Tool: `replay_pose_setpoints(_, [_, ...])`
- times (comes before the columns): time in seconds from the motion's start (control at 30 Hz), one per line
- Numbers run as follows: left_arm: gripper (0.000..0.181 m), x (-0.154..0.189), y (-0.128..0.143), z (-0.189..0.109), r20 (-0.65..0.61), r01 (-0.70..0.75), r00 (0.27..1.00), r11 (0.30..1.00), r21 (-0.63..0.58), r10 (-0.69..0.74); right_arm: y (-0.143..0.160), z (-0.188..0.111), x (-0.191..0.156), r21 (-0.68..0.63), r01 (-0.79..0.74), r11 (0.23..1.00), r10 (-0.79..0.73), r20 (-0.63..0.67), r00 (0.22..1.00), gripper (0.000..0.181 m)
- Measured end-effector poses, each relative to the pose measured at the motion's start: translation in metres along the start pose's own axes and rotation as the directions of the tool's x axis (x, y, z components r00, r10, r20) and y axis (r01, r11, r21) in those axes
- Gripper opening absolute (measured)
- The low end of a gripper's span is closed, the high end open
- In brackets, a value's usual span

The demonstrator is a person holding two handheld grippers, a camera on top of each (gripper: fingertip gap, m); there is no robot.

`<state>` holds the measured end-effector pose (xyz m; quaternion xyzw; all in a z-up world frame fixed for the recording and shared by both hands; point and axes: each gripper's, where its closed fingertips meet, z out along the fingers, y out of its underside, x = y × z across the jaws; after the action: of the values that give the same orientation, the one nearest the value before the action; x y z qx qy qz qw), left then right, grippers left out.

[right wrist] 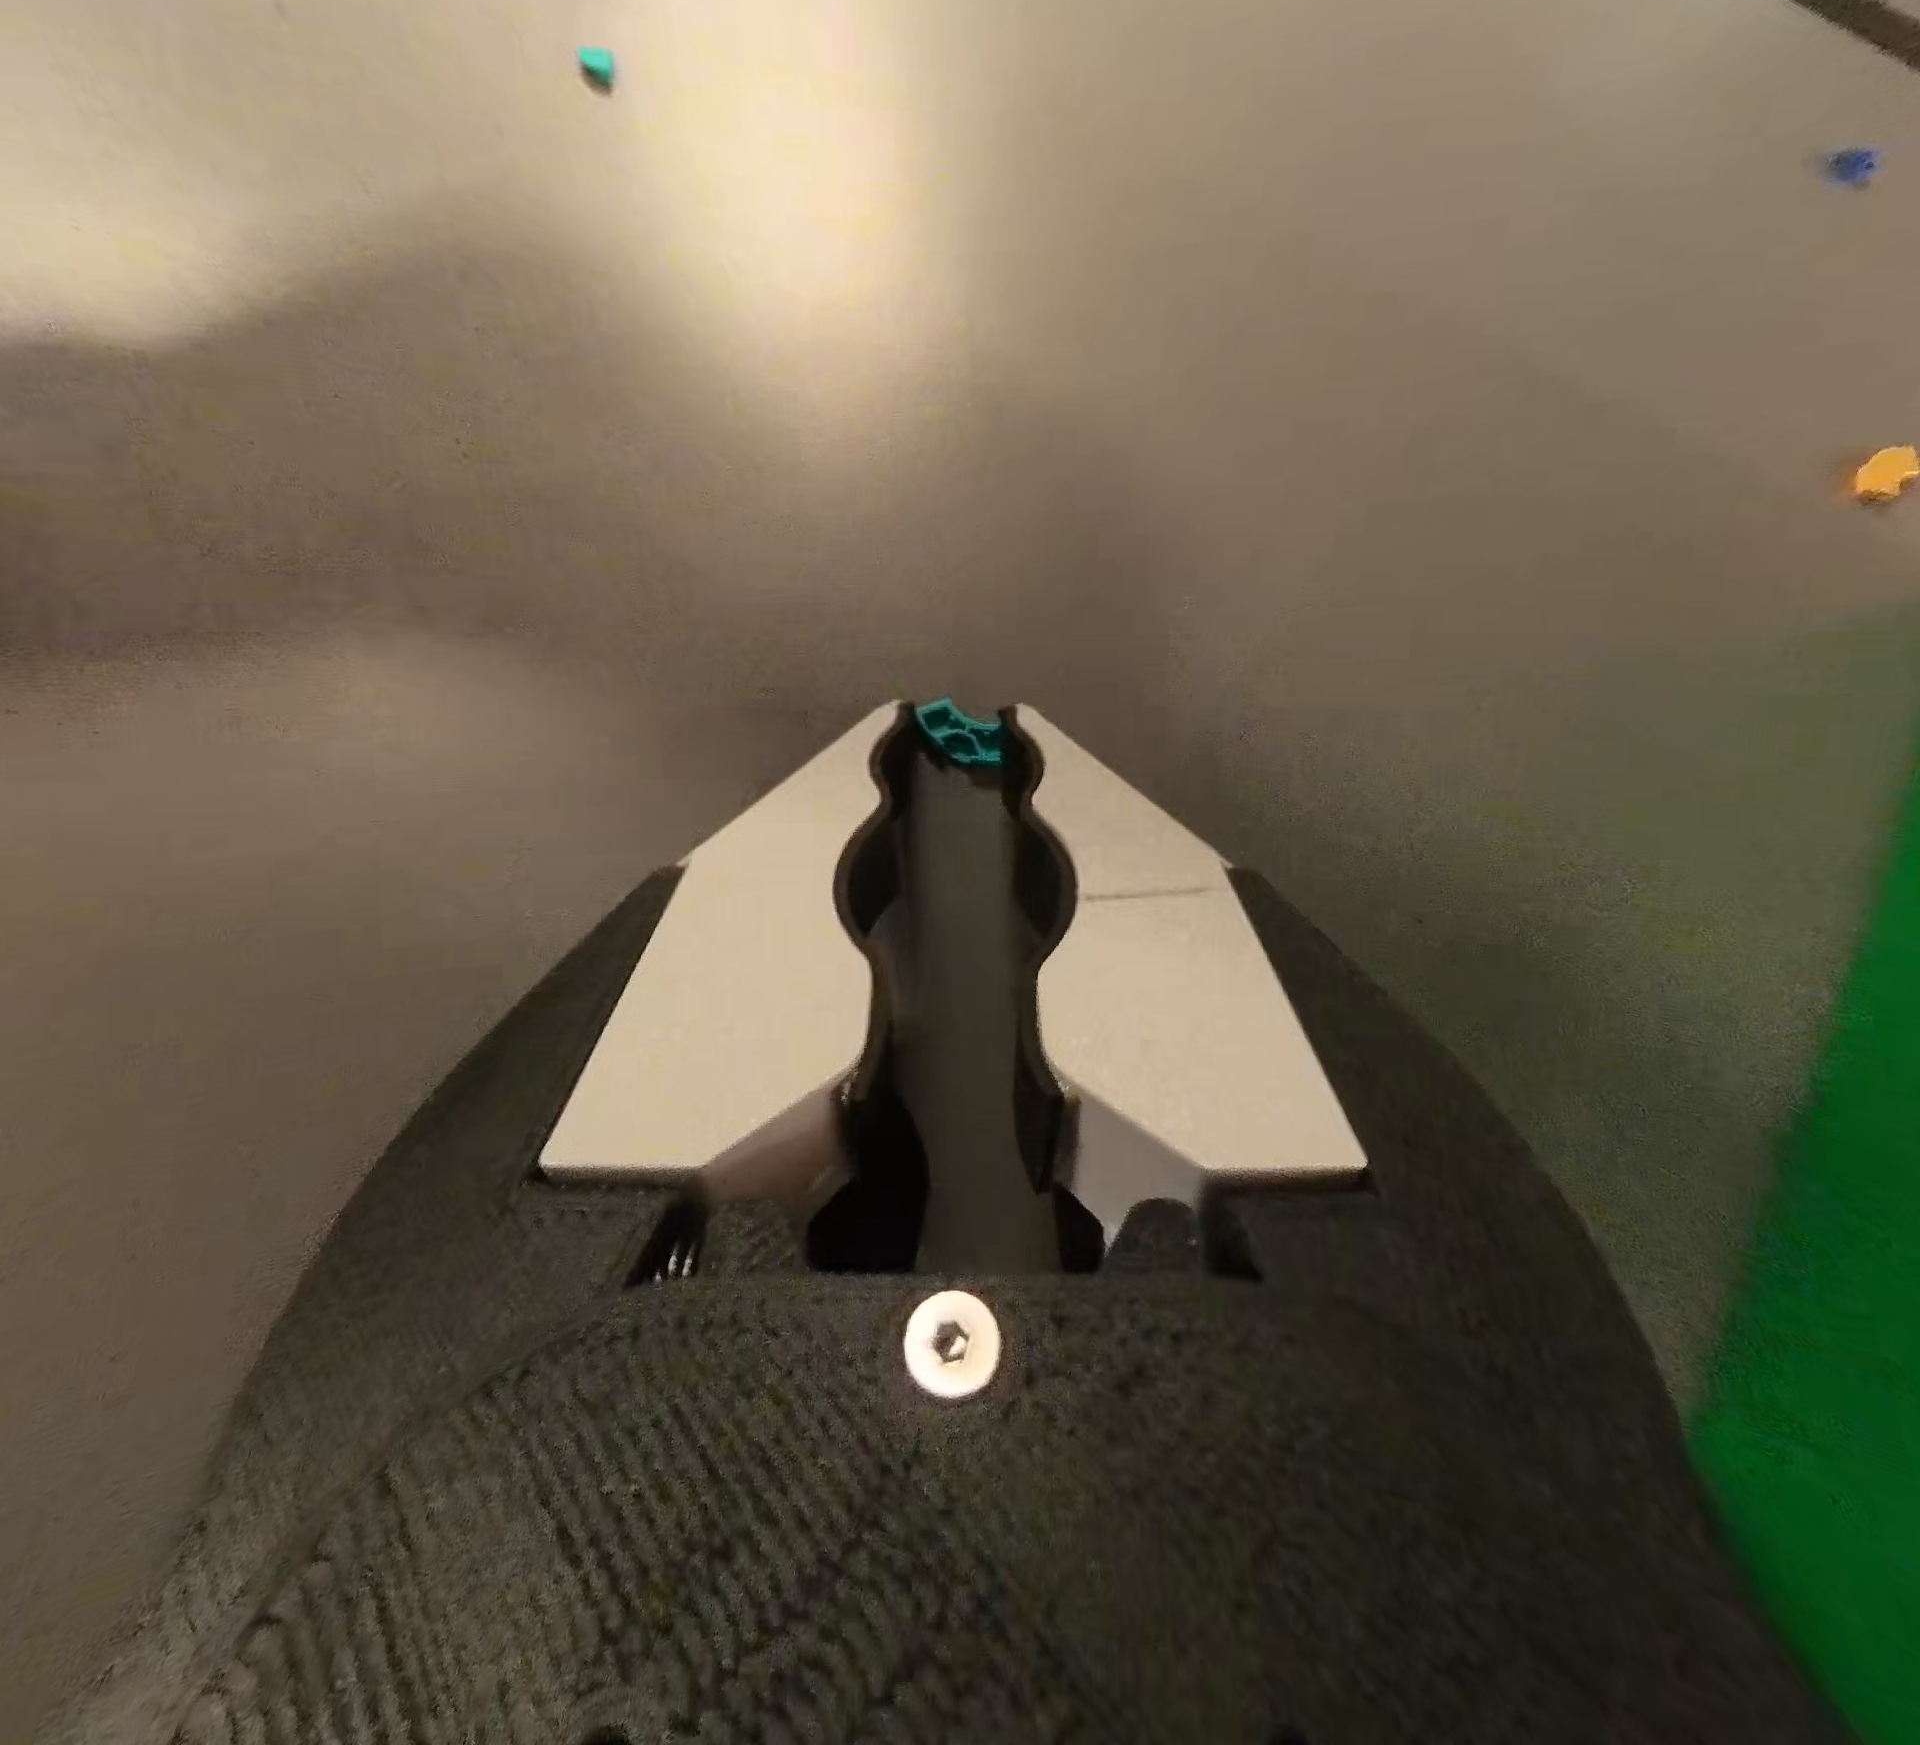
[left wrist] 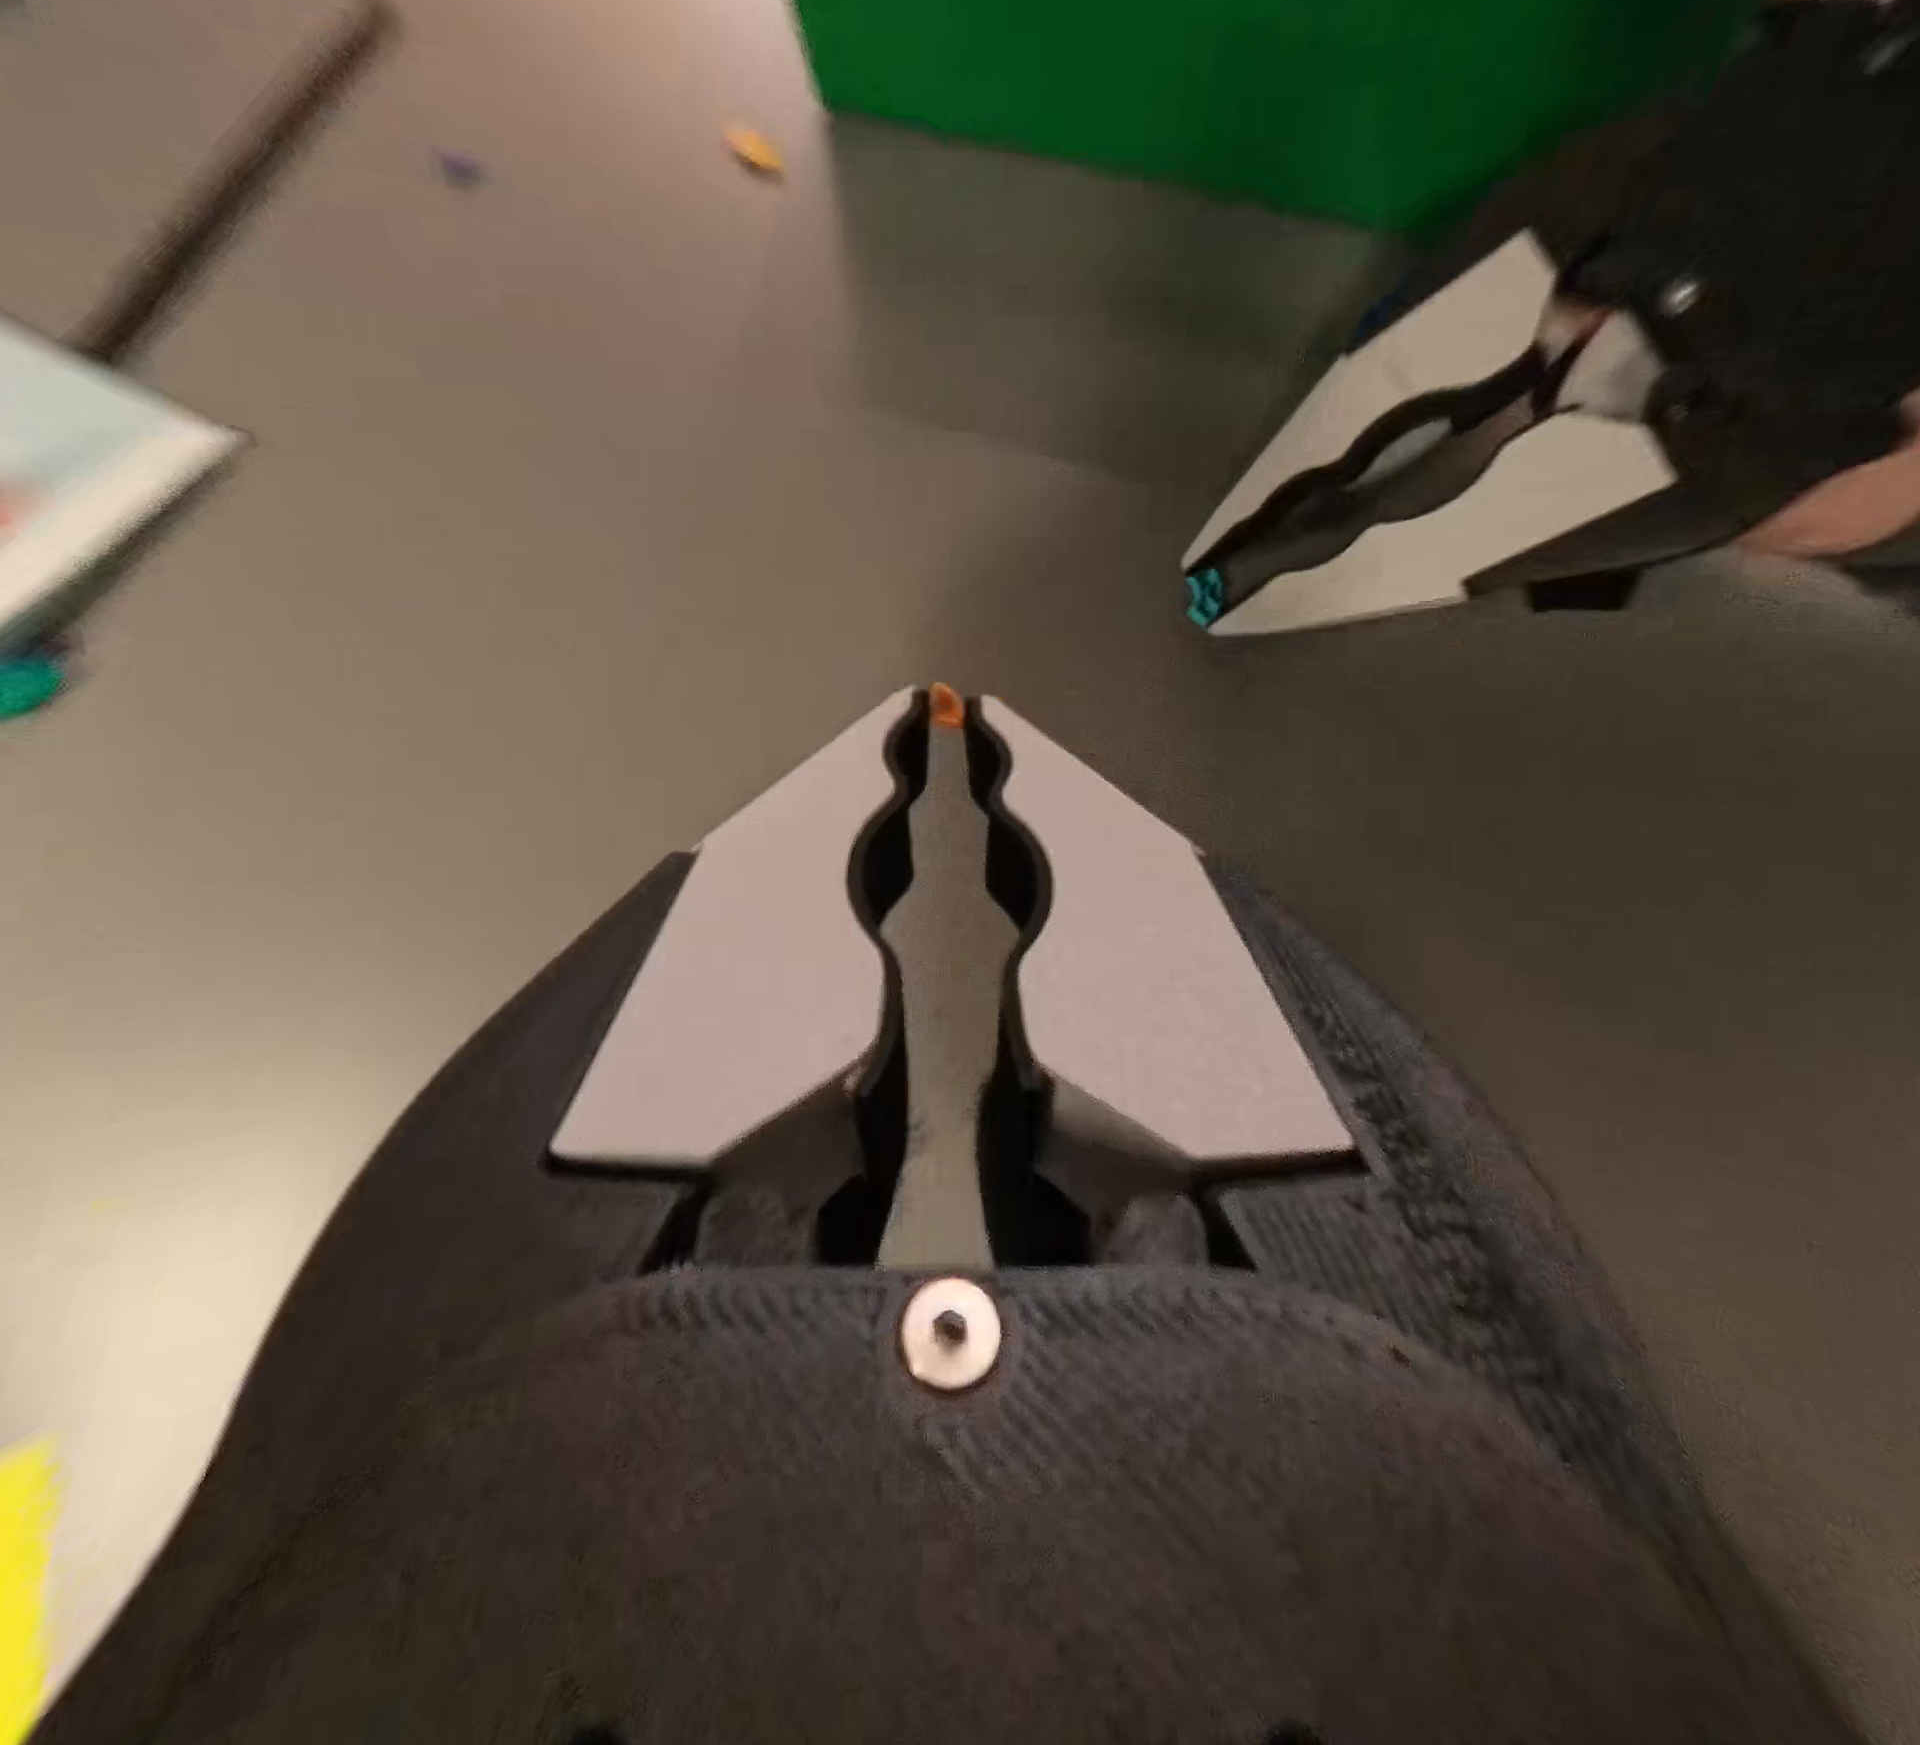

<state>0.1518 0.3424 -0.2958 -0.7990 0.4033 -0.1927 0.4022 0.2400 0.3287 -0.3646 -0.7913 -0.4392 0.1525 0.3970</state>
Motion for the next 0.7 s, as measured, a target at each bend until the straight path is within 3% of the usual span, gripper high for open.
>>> replay_pose_setpoints(0.07, [0.006, -0.018, 0.001, -0.071, 0.165, 0.023, 0.986, 0.998, 0.052, -0.031, 0.0, 0.0, -0.001, -0.002, -0.008, 1.0, 0.008, 0.0, 1.0, 0.013])
replay_pose_setpoints(0.13, [0.006, -0.042, 0.024, -0.146, 0.356, 0.086, 0.929, 0.995, 0.055, -0.1, 0.0, 0.001, -0.001, -0.004, -0.024, 1.0, 0.024, 0.006, 1.0, 0.013])
replay_pose_setpoints(0.23, [0.006, -0.077, 0.097, -0.241, 0.575, 0.32, 0.771, 0.947, 0.022, -0.274, -0.001, 0.002, 0.0, -0.009, -0.041, 0.999, 0.041, 0.006, 0.999, 0.013])
replay_pose_setpoints(0.3, [0.009, -0.09, 0.149, -0.282, 0.635, 0.486, 0.662, 0.873, 0.041, -0.398, -0.002, 0.003, 0.001, -0.022, -0.057, 0.998, 0.057, -0.001, 0.998, 0.012])
replay_pose_setpoints(0.37, [0.035, -0.098, 0.186, -0.305, 0.652, 0.577, 0.581, 0.812, 0.094, -0.488, -0.003, 0.005, 0.003, -0.041, -0.069, 0.997, 0.068, -0.013, 0.998, 0.012])
replay_pose_setpoints(0.43, [0.086, -0.102, 0.202, -0.317, 0.651, 0.593, 0.548, 0.793, 0.142, -0.526, -0.004, 0.006, 0.004, -0.051, -0.089, 0.995, 0.088, -0.021, 0.996, 0.004])
replay_pose_setpoints(0.57, [0.108, -0.096, 0.198, -0.326, 0.682, 0.476, 0.588, 0.867, 0.144, -0.436, -0.013, 0.006, 0.001, -0.02, -0.135, 0.991, 0.135, -0.015, 0.991, 0.004])
replay_pose_setpoints(0.7, [0.105, -0.091, 0.186, -0.328, 0.681, 0.381, 0.627, 0.911, 0.157, -0.379, -0.067, 0.003, -0.029, 0.122, -0.097, 0.988, 0.091, 0.053, 0.994, 0.004])
